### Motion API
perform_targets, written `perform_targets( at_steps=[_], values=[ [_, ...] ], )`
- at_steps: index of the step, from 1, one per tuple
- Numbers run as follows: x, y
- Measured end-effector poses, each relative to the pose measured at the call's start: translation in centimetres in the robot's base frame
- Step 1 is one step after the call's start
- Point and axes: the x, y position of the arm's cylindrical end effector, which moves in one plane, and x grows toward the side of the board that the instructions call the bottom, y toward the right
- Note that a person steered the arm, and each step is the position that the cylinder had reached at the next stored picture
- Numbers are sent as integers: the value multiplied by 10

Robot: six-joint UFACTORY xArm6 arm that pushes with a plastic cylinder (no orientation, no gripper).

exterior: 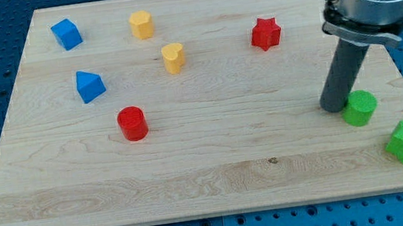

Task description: Move green circle to the top of the green star

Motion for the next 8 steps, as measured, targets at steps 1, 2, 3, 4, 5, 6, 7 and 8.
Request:
perform_targets(
  at_steps=[1,2,3,4,5,6,7,8],
  values=[
    [3,14],
    [-4,15],
    [-1,18],
    [8,39],
    [8,44],
    [1,39],
    [-18,25],
    [-34,13]
  ],
)
